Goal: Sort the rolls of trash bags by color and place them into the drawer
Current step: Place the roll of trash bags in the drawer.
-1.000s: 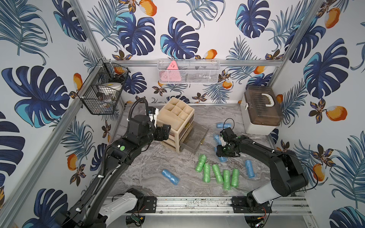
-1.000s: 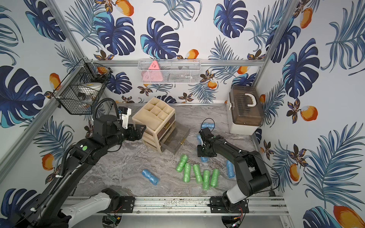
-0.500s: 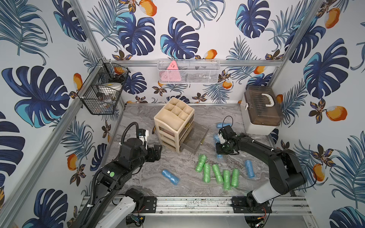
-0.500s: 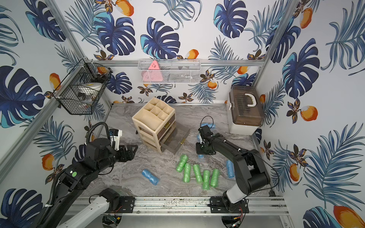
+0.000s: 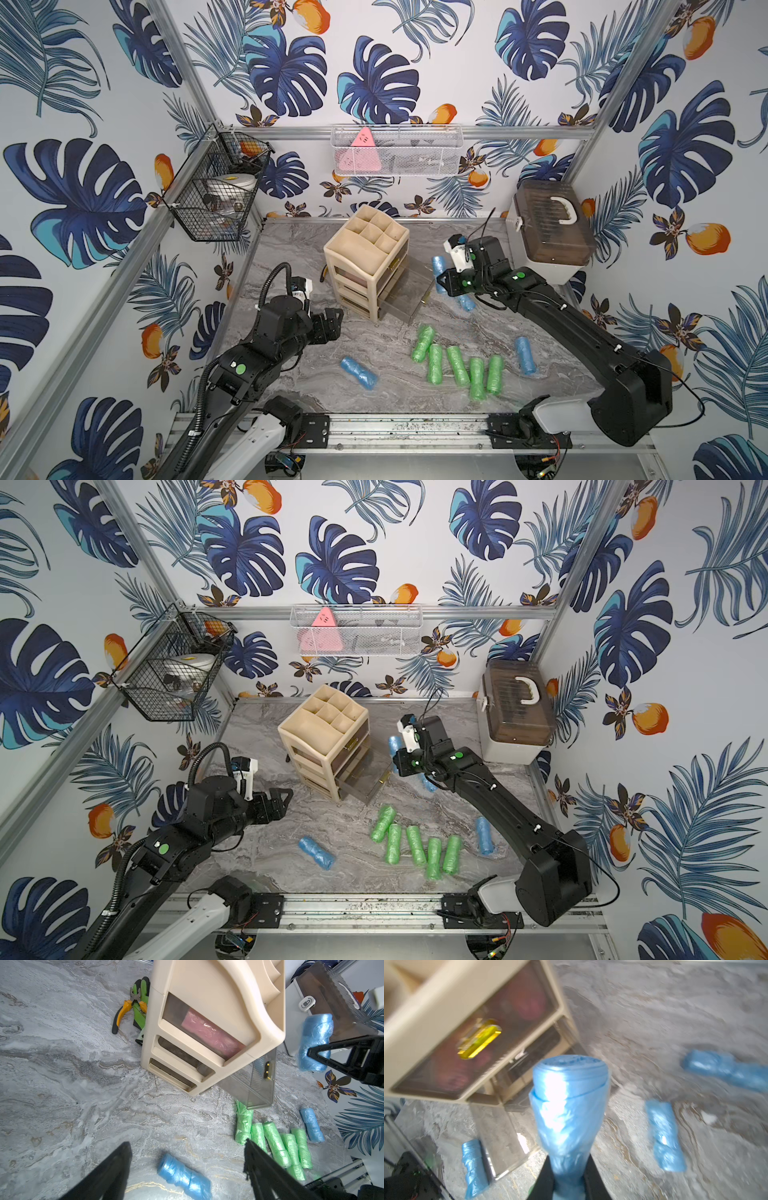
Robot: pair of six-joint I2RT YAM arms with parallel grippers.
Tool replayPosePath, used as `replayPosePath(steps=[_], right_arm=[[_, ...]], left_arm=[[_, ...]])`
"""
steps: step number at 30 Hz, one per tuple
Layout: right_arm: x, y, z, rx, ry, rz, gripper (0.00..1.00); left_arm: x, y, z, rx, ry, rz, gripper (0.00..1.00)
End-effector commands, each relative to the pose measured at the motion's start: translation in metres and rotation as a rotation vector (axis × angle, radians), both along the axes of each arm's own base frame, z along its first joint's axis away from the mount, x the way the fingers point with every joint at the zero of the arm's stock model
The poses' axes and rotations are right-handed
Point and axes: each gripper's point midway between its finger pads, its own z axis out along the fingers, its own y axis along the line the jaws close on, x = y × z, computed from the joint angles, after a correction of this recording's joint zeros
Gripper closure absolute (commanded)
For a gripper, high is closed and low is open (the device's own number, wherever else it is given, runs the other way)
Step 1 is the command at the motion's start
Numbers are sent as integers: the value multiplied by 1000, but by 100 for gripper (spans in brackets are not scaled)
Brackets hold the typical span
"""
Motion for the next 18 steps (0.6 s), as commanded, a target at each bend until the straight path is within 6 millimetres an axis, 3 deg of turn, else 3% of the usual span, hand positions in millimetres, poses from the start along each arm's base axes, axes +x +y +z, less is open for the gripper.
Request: replayPosePath(steps=[1,8,13,18], right_arm=[[-9,35,5,-41,-85,163,93],[-27,74,-13,-102,-156,327,93],[-31,86,-26,-162,-168,385,92],[-30,84,-43,-247,-153,396,90]], left_arm=[[2,-6,7,-48,-24,-8,12],[1,-5,11,-49,-38,-7,12],[0,-5,10,-49,-34,-11,12],[0,-5,10,-51,-35,-12,12]])
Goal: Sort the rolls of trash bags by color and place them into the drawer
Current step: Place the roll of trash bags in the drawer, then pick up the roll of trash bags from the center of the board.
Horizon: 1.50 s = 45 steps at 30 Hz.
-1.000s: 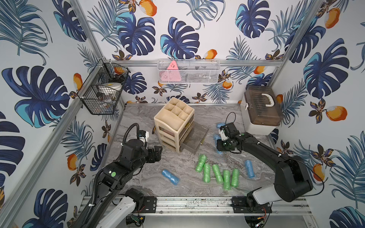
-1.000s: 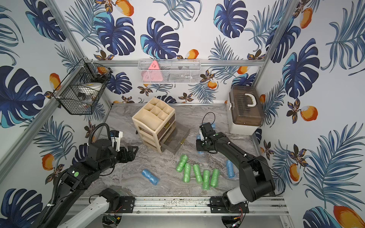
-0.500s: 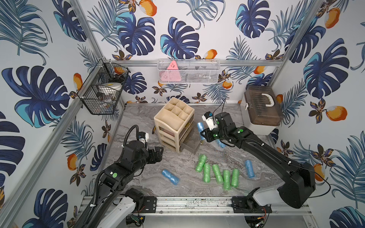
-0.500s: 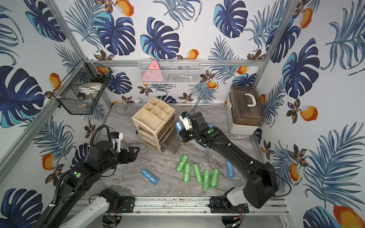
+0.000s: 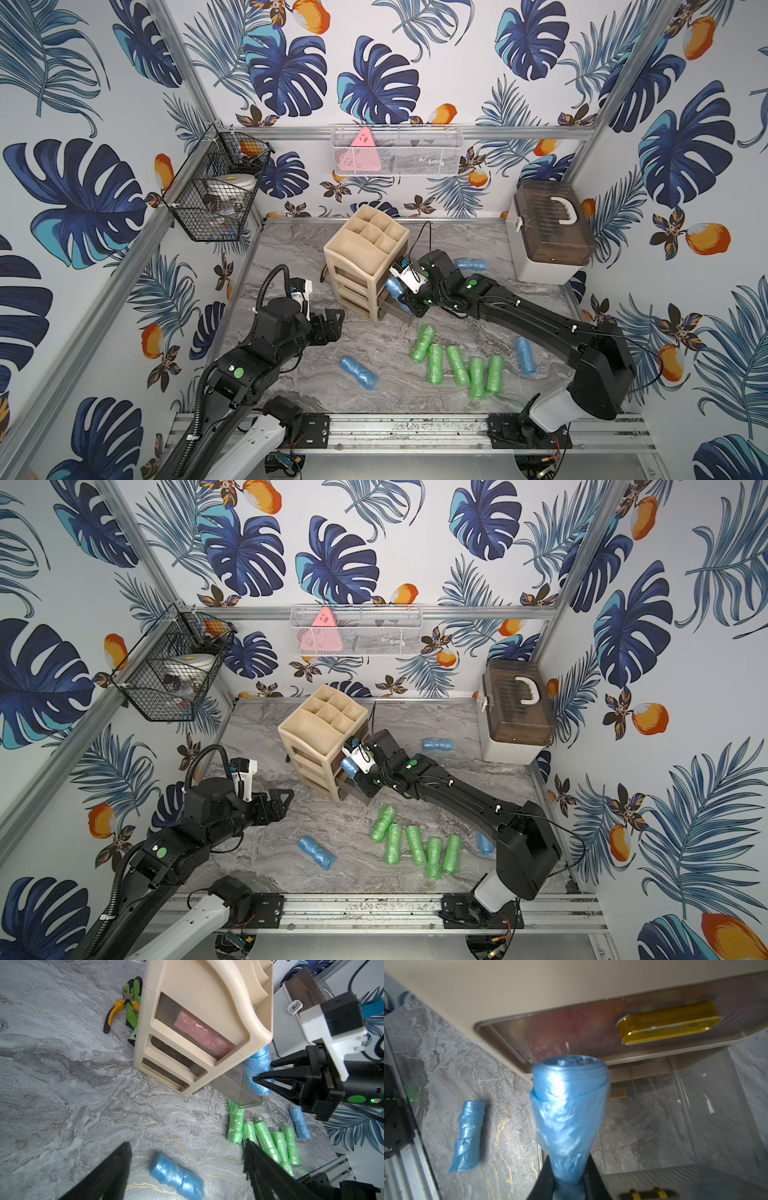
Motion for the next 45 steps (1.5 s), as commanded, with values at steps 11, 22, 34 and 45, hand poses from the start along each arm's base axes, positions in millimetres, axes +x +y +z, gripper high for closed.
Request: replayPosePath(steps=[11,22,34,45], right_arm=[[7,-2,-6,-69,-24,-22,66],[8,-7,20,-3,-73,-72,54],[62,-105,45,66,-106,-486,42],[88,-193,-58,-29,219,-793,39]], left_arm=[[5,-4,3,-21,-9,-1,11],[9,-4,8,-13,-23,1,11],[22,-20,26,-6,-63,-85,11],[32,-33,31,31,-83,-170,15]])
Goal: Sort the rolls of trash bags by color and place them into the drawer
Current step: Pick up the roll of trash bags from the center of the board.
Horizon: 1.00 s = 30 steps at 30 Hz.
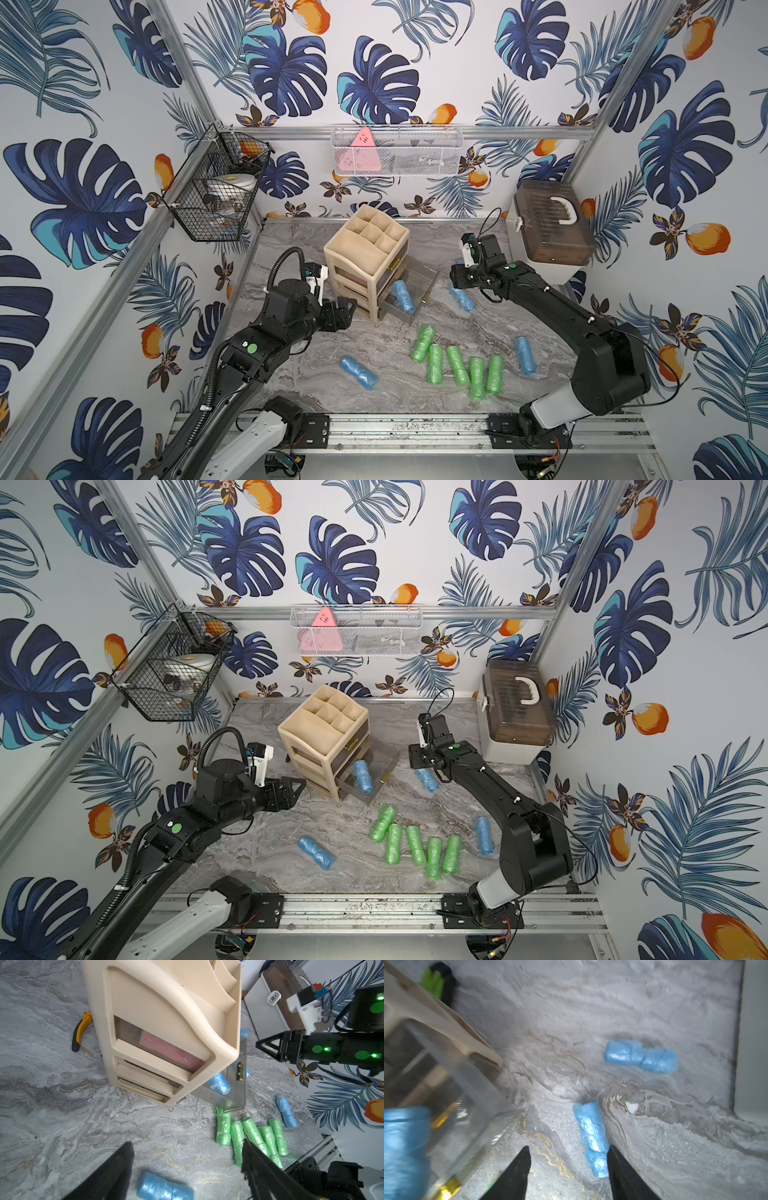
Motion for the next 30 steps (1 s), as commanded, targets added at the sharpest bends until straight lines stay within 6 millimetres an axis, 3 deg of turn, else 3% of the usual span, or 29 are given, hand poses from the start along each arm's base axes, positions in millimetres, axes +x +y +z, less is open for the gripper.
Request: replayPosePath(steps=[1,11,22,27,30], right_arm=[[-6,-5,-26,18,90,-42,39],[3,-11,-75,-54,181,-76,39],[8,-17,-104,-116,225,-88,43],[7,-15,-111,-121,245,-78,61],[8,-12,-102,-94,226,-76,74]], left_arm=[[7,-4,13,24,-62,-36,16],[5,-3,6,14,-50,-29,17],[-2,7,2,21,-41,17,17],[-3,10,-1,27,-35,30,16],[-2,11,1,23,-42,42,16]])
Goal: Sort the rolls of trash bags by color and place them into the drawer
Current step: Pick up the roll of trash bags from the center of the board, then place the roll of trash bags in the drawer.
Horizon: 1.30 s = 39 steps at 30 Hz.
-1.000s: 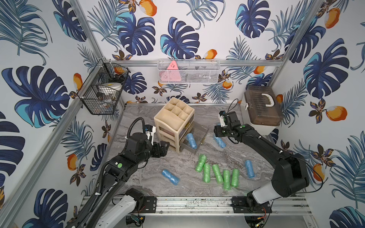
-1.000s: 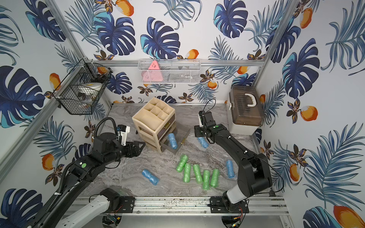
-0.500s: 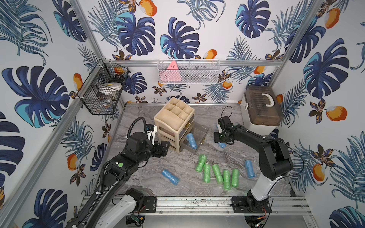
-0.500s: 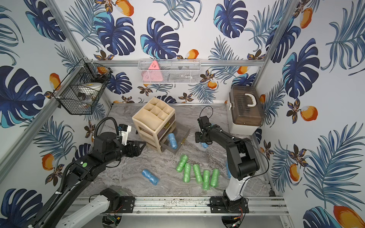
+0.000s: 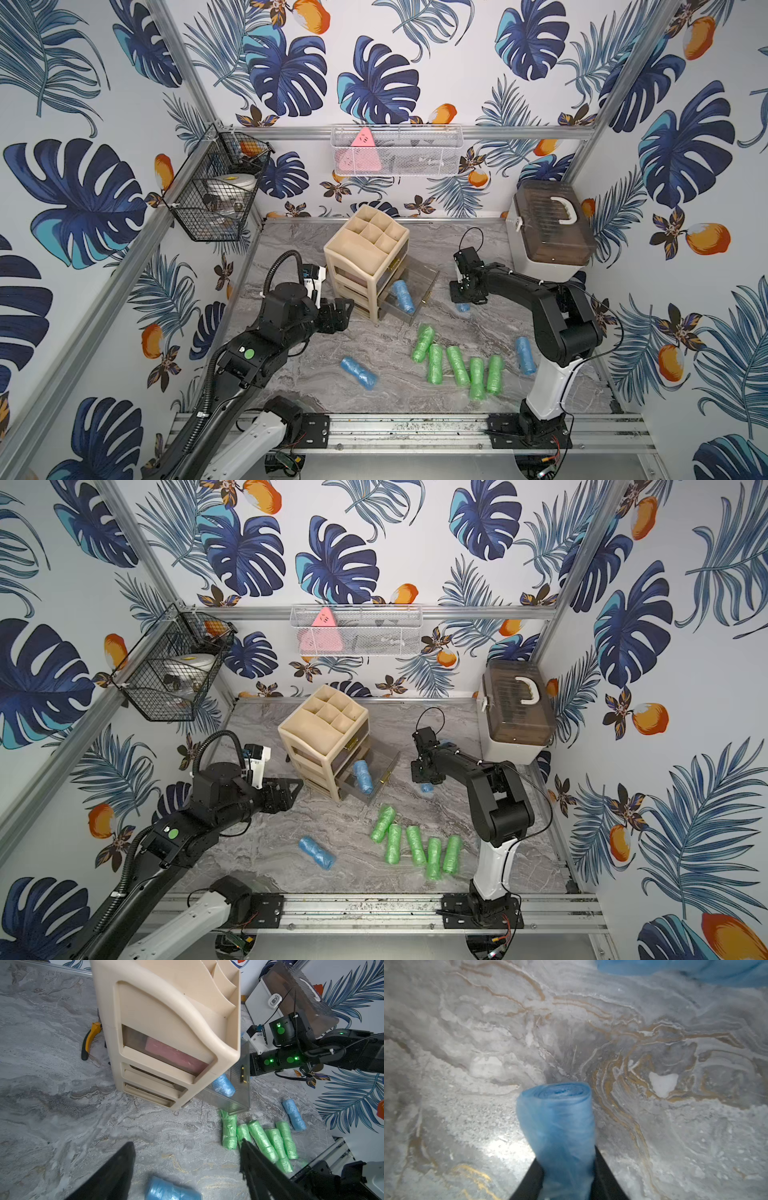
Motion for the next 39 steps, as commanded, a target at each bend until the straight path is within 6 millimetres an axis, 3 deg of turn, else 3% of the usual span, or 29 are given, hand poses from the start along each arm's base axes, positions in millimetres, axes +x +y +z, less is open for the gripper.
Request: replayPosePath(steps=[1,9,18,22,29,39], right_arm=[[3,5,14,33,-35,4,78],[2,23,94,168,-206,73,97],[-18,74,171,270,-371,254,100],[-34,102,195,290,-433,356,100],[-72,154,207,282,-456,567,100],[-95,186,187,267,-398,704,100]], left_arm=[[2,5,1,5,-6,29,16],[9,4,4,12,-9,37,12],[19,-10,8,-12,-3,-11,10],[25,-12,9,-5,5,-34,10],[30,3,11,-54,10,-21,10],[23,20,2,-137,37,36,10]])
